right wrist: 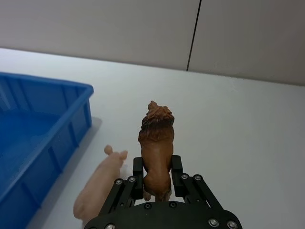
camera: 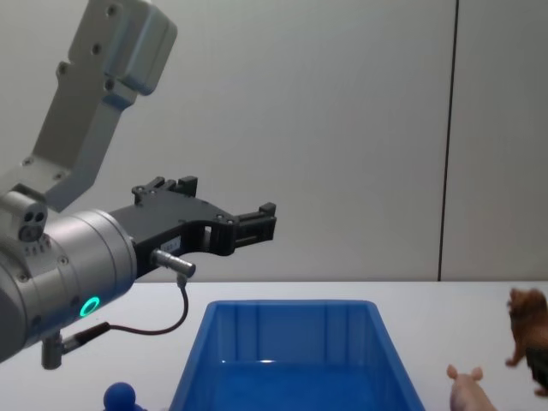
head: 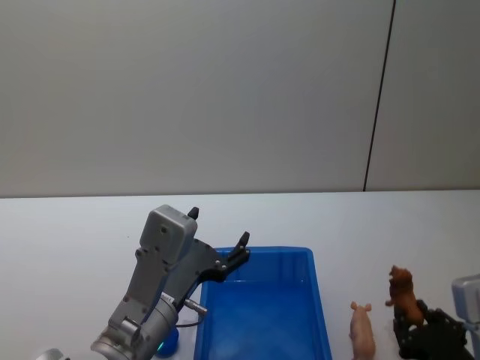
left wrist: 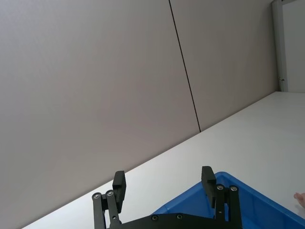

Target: Pick up the two dolls from the table and place them into the box.

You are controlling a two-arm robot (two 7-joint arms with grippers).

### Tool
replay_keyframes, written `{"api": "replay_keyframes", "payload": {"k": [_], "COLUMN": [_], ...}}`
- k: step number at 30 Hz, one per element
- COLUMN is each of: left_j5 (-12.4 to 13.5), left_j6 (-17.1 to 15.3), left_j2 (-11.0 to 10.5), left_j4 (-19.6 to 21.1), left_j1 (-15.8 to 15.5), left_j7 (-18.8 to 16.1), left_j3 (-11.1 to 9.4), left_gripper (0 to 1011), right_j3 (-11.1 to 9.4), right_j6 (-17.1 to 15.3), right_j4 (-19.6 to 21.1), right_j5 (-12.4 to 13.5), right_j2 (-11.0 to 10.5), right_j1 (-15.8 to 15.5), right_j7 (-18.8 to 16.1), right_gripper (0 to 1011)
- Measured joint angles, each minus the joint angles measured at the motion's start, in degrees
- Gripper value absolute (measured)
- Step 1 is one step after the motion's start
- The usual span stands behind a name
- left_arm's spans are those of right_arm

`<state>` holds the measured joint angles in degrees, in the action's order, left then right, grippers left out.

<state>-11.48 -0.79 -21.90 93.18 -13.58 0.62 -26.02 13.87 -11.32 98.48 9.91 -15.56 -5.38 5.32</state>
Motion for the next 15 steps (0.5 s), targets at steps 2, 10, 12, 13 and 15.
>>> {"api": "replay_keyframes", "payload": {"k": [2, 10, 12, 13, 15], "left_j5": [0.0, 0.0, 0.0, 0.0, 0.0], "left_j6": [0.0, 0.0, 0.0, 0.0, 0.0], "left_j2": [0.0, 0.0, 0.0, 0.0, 0.0], "left_j4": [0.0, 0.0, 0.0, 0.0, 0.0], "left_j1": [0.0, 0.0, 0.0, 0.0, 0.0], "left_j7": [0.0, 0.0, 0.0, 0.0, 0.0], "left_j3": [0.0, 0.0, 0.0, 0.0, 0.0], "left_gripper": [1001, 1001, 1001, 1001, 1001], "right_j3": [-0.1, -0.2, -0.2, -0.2, 0.0], "right_j6": [0.1, 0.2, 0.0, 0.0, -0.3], "right_j4": [1.1, 3.3, 3.5, 3.6, 3.6], "right_j5": [-0.1, 0.1, 0.2, 0.3, 0.4], "right_j2": [-0.1, 0.1, 0.3, 0.3, 0.6], "right_j1": [0.0, 1.1, 1.4, 1.6, 2.1], "right_j7": [-0.4, -4.0, -5.0, -5.4, -7.0], "right_gripper": [331, 331, 331, 331, 331]}}
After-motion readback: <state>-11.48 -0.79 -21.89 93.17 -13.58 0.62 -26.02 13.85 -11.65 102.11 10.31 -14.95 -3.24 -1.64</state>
